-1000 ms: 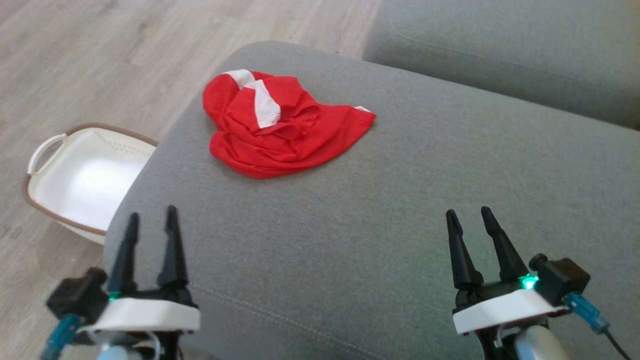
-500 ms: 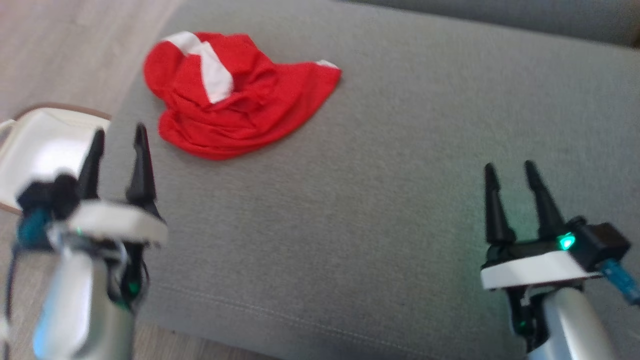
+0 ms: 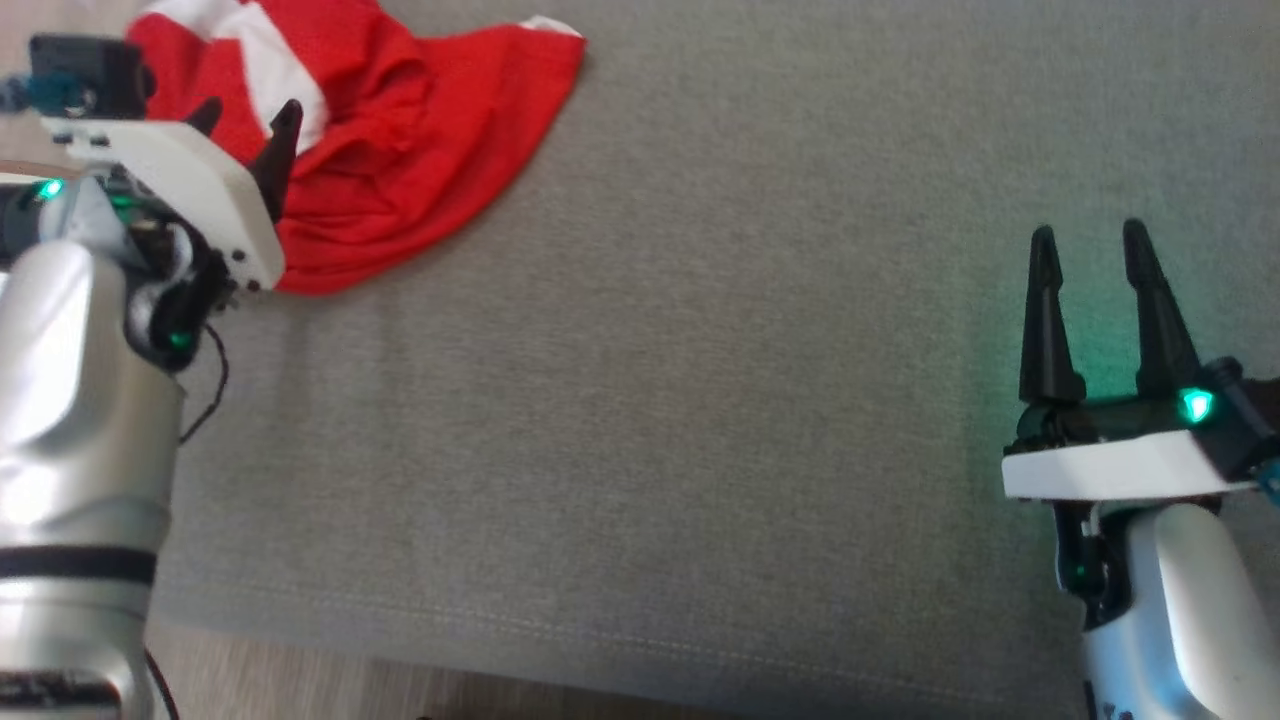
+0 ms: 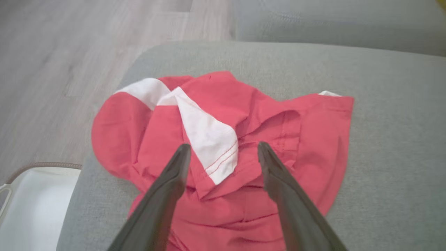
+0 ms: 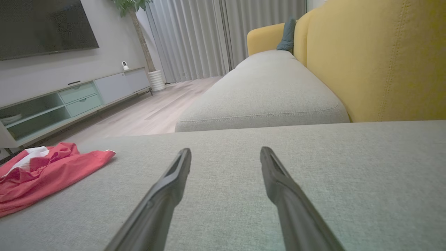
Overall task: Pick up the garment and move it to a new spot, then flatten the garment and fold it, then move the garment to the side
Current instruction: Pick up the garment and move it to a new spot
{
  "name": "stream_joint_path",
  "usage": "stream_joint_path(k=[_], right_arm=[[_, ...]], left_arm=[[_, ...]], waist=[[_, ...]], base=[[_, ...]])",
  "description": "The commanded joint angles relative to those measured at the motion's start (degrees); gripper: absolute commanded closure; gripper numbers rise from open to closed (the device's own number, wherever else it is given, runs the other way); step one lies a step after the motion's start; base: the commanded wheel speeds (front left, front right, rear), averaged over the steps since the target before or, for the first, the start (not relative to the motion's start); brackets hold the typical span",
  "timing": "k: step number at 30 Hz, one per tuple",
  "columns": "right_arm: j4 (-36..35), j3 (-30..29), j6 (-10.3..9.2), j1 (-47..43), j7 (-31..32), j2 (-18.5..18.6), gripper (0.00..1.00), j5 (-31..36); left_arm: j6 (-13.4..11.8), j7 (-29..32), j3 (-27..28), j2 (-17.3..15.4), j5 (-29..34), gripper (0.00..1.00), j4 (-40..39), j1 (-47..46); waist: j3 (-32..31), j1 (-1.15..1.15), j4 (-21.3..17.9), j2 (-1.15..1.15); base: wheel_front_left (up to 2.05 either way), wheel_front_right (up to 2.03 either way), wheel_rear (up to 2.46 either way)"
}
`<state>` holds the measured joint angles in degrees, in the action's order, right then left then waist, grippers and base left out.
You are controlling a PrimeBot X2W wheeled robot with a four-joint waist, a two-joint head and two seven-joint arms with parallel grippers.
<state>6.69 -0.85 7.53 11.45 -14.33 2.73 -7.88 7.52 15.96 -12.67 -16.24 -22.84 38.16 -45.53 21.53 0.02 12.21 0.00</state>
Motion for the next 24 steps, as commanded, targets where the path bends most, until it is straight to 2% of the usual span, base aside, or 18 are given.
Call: stream_joint_path(k=[1,8,17,18,19,20,24], right_arm=[[-2.19,1.31,-0.04,1.21,-0.05,0.15,0.0,0.51],[-3.97,1.3,-0.04,1.89,0.27,0.15,0.0,0.72],[-4.65,1.42,-0.04,2.71,0.25,0.15,0.0,0.91],[-4.61,1.42,-0.04,2.76,0.22,0.15,0.0,0.87],[-4.53,1.44,-0.04,2.8,0.19,0.15,0.0,0.83],[-4.42,1.51,-0.04,2.84,0.15,0.15,0.0,0.78],[-3.53,1.67,-0.04,2.86,-0.04,0.15,0.0,0.35]], left_arm=[[-0.06,0.5,1.54,-3.61,-0.49,0.0,-0.88,-2.64],[-0.04,4.51,-1.84,-5.95,-1.8,0.0,8.12,-9.03],[-0.04,5.41,-4.01,-5.29,-3.51,0.0,16.28,-13.47],[-0.04,5.81,-4.3,-5.15,-3.97,0.43,17.0,-13.74],[-0.04,5.97,-4.62,-5.09,-4.39,0.95,17.52,-14.0],[-0.04,5.85,-4.88,-5.14,-4.78,1.0,17.93,-14.22],[-0.04,3.43,-5.45,-5.15,-6.49,1.0,18.79,-14.62]], waist=[[1.67,-0.02,-1.42,0.0],[5.27,-0.02,-3.52,0.0],[7.77,-0.02,-5.13,0.0],[7.88,-0.02,-5.25,0.0],[7.93,-0.02,-5.38,0.0],[7.93,-0.02,-5.51,0.0],[6.96,-0.02,-5.86,0.0]], base=[[0.0,0.0,0.0],[0.0,0.0,0.0],[0.0,0.0,0.0],[0.0,0.0,0.0],[0.0,0.0,0.0],[0.0,0.0,0.0],[0.0,0.0,0.0]])
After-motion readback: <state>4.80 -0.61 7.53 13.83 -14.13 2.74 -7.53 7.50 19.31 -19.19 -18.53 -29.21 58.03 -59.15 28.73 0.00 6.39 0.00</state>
